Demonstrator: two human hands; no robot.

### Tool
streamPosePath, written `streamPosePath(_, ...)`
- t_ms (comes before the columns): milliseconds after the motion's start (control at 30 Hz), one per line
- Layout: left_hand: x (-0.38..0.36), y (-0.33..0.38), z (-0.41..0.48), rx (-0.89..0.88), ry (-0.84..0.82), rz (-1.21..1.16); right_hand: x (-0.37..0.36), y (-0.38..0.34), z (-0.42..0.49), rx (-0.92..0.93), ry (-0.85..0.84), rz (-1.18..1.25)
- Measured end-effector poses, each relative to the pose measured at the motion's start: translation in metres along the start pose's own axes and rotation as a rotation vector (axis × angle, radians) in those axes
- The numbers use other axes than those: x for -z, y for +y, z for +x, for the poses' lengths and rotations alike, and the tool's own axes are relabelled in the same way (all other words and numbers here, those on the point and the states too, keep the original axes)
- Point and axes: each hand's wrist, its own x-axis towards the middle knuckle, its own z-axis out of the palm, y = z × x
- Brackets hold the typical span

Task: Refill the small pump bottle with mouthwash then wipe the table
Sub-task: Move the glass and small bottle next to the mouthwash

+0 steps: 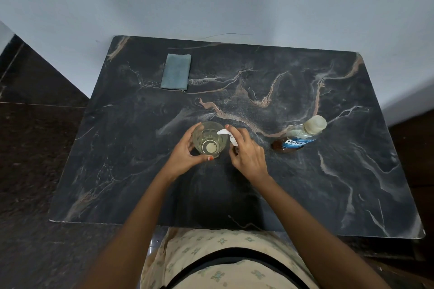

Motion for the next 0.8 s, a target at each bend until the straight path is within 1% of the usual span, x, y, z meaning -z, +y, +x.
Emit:
streamPosePath(133, -0.0002, -0.0002, 0.0003, 0.006, 0.003, -0.011, -0.0003, 0.0013, 0.0000, 0.001, -0.008, 0.002)
streamPosePath(367, -0.0006, -0.0003, 0.0001, 0.010, 0.000, -0.012, -0.0016, 0.0011, -0.0012, 0.020, 0.037, -0.016)
streamPosePath(433, -0.0005, 0.0002, -0.0002, 0.017, 0.003, -0.012, -0.0013, 0.0009, -0.0006, -0.006, 0.028, -0.014)
streamPosePath(633, -0.0003, 0.0012, -0.0006, 0.027, 0.000, -0.010, 0.0004, 0.0001, 0.0005, 0.012, 0.011, -0.033)
streamPosePath(800, -0.0006, 0.0018, -0.0004, 0.028, -0.001, -0.013, -0.0006, 0.0002, 0.0001, 0.027, 0.043, -0.055)
